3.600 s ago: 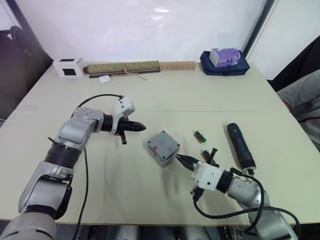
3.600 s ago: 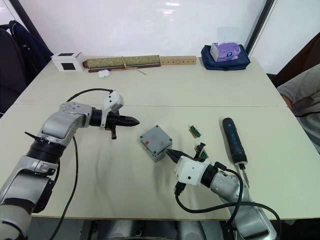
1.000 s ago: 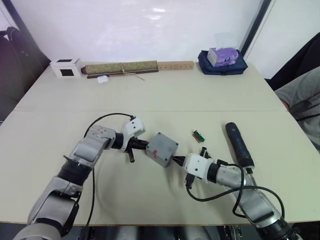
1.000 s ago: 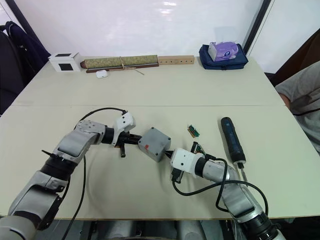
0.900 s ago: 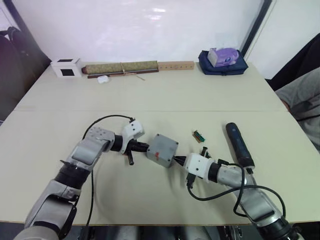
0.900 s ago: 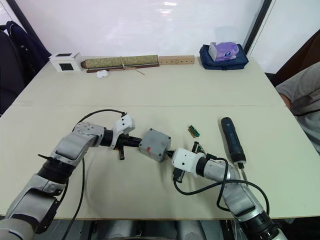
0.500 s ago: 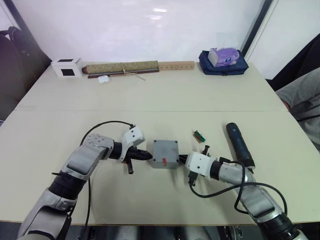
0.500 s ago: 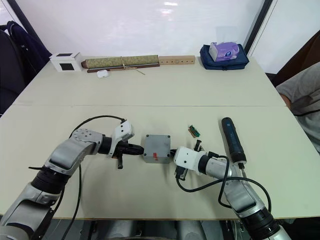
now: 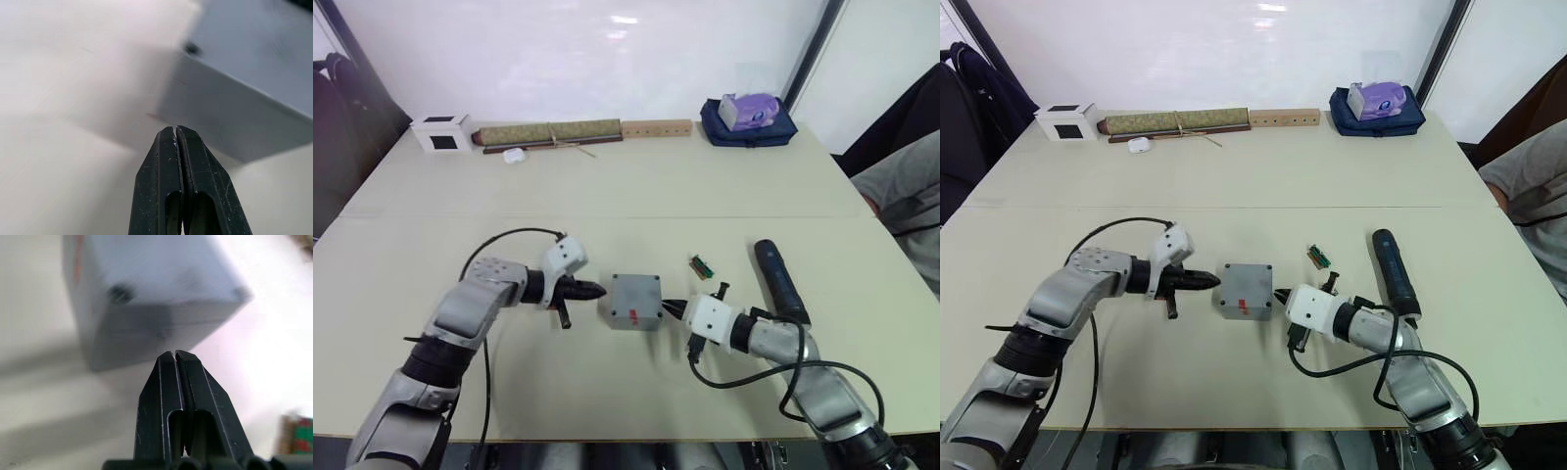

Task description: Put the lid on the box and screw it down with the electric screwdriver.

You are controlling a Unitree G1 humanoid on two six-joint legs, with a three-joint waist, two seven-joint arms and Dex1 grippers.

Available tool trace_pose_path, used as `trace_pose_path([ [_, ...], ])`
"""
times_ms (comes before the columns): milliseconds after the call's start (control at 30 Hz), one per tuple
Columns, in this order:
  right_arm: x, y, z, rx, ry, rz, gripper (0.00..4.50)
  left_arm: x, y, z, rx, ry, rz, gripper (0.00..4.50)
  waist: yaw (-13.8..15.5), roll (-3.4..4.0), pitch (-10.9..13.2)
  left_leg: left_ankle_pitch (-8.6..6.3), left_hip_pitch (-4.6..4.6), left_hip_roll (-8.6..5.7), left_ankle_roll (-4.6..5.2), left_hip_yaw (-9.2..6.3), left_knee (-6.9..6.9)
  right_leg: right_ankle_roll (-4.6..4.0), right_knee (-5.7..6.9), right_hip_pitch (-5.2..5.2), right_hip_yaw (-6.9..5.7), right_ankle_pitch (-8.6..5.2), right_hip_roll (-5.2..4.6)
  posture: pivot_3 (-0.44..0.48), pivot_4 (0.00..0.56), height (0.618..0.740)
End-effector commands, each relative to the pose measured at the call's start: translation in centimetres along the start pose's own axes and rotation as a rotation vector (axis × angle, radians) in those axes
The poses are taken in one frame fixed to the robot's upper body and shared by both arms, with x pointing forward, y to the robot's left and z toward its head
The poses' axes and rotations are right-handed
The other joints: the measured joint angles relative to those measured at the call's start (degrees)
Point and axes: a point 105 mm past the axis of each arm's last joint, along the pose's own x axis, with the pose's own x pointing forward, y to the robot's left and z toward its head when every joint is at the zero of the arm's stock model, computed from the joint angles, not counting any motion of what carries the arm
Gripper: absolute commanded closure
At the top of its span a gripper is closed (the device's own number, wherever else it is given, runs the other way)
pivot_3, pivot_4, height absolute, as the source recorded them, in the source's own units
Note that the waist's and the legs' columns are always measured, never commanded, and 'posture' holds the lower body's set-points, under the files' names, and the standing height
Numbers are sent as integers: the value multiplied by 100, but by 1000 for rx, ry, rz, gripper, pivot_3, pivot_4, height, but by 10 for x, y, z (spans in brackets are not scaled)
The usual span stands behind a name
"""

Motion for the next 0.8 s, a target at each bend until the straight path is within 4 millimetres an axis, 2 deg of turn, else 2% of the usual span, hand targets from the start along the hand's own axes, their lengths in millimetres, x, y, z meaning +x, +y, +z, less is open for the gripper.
trace_pose_path([
  [33, -26, -14, 14, 61, -29, -63, 4475, -26, 10, 33, -31, -115, -2, 4500, -3, 0, 0, 0, 0, -1, 0, 0, 0, 0, -1, 0, -1, 0, 0, 0, 150, 740],
  [67, -32, -18, 15, 93, -29, -85, 4475, -28, 12, 38, -17, -125, -3, 4500, 6, 0, 0, 0, 0, -2, 0, -1, 0, 0, -1, 1, -1, 0, 0, 0, 150, 740],
  [167, -54, -33, 19, 280, -56, -173, 4475, -29, 2, 64, 12, -156, -125, 4500, 30, 0, 1, 0, -1, -7, 0, -5, 0, 0, -2, 5, -4, 0, -5, 0, 150, 740],
  [233, -65, -43, 16, 389, -64, -231, 4475, -23, -11, 77, 101, -156, -175, 4500, 13, -1, 1, 0, 0, -8, 0, -5, 1, 1, -10, 11, -5, 1, -4, 0, 150, 740],
  [267, -69, -44, 10, 425, -42, -244, 4475, -19, -24, 77, 170, -127, -232, 4500, 9, 0, 1, 0, 0, -8, 0, -5, 1, 1, -11, 12, -5, 1, -5, 0, 150, 740],
  [333, -76, -42, -2, 492, 6, -253, 3990, -13, -44, 71, 274, -55, -330, 4500, -7, 1, 0, -2, 1, -7, 2, -3, -1, 1, -13, 12, -3, 1, -6, 0, 150, 740],
  [400, -80, -40, -9, 516, 41, -253, 3488, -9, -51, 66, 317, -19, -368, 4500, -8, 4, 1, -3, 2, -7, 4, 1, -10, 0, -17, 10, 0, 0, -2, 0, 150, 740],
  [467, -83, -35, -14, 553, 61, -244, 2716, -5, -57, 66, 358, -3, -394, 4500, -15, 8, 3, -3, 3, -7, 4, 7, -13, -2, -17, 5, 1, -1, 4, 0, 150, 740],
  [567, -84, -25, -23, 596, 89, -240, 1427, 1, -63, 69, 415, 6, -411, 4500, -8, 8, 3, -3, 3, -5, 4, 18, -13, -4, -17, 4, 2, -2, 9, 0, 150, 740],
  [633, -82, -21, -27, 603, 106, -237, 893, 4, -63, 70, 438, 12, -414, 4500, -2, 8, 3, -3, 2, -7, 5, 23, -13, -3, -18, 4, 3, -2, 7, 0, 150, 740],
  [700, -77, -14, -28, 654, 100, -205, 137, 7, -61, 63, 467, 48, -409, 4500, -8, 8, 3, -3, 1, -7, 5, 26, -12, -3, -21, 5, 5, -2, 5, 0, 150, 740],
  [800, -73, -16, -33, 654, 102, -230, 18, 7, -59, 60, 470, 55, -406, 4500, -12, 8, 3, -4, 1, -7, 6, 26, -12, -2, -26, 4, 6, -1, 7, 0, 150, 740],
])
